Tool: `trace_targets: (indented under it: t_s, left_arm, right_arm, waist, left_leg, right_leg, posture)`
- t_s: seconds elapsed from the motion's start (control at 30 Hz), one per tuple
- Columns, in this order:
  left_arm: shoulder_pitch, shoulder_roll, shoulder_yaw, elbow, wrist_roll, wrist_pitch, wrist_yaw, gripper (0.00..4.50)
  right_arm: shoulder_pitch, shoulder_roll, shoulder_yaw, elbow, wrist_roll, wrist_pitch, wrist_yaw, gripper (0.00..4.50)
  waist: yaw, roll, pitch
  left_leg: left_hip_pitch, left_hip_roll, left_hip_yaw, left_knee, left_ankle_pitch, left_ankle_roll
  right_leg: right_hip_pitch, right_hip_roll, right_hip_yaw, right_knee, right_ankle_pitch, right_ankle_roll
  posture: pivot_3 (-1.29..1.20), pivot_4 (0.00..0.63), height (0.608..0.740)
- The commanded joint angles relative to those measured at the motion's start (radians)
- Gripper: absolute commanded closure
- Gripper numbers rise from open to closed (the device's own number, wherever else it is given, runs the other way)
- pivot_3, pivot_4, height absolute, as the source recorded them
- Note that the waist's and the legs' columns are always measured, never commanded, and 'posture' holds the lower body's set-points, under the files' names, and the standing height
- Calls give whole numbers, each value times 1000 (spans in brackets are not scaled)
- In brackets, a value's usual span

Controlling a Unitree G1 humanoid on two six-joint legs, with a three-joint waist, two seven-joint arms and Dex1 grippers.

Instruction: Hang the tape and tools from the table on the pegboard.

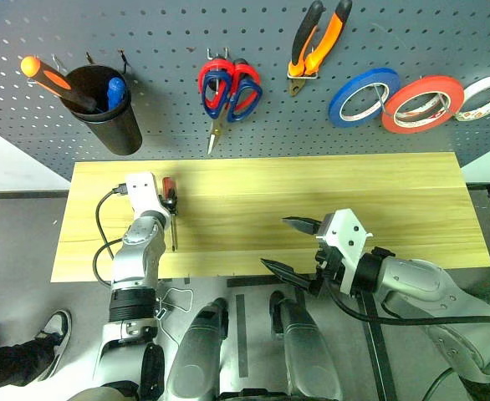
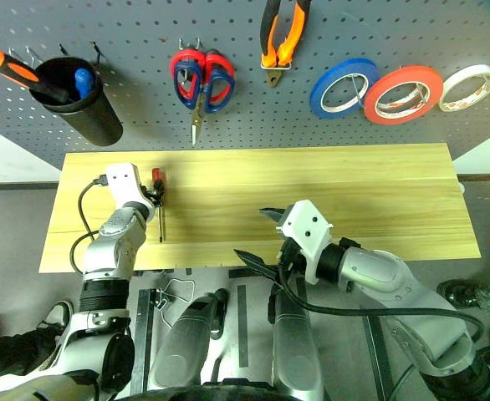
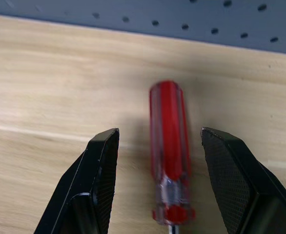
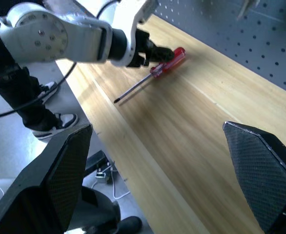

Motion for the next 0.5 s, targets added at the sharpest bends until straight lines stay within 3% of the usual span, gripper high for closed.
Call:
trace_targets:
  t_s: [0.03,0.4,0.5]
  left_arm:
    - [6,3,-5,22,5,-4,4,1728]
    - [-3,21,-42,128,42,-11,6,1728]
    - [-1,19,-43,122,43,-11,9,2317]
  right_arm:
    - [3,11,-22,-34,8,-3,12,0]
    - [13,14,-47,-39,15,-3,28,0]
    - [14,15,-48,-40,13,-2,28,0]
  waist:
    - [0,0,0]
    - [0,0,0]
    - [-1,0,0]
  left_leg:
    - [0,0,0,0,0,0]
    - [0,0,0,0,0,0]
    - [0,0,0,0,0,0]
  right_leg:
    - [0,0,0,0,0,0]
    - [0,0,0,0,0,0]
    - [0,0,0,0,0,0]
  posture:
    - [-2,416,740]
    - [-8,420,740]
    - [-7,419,740]
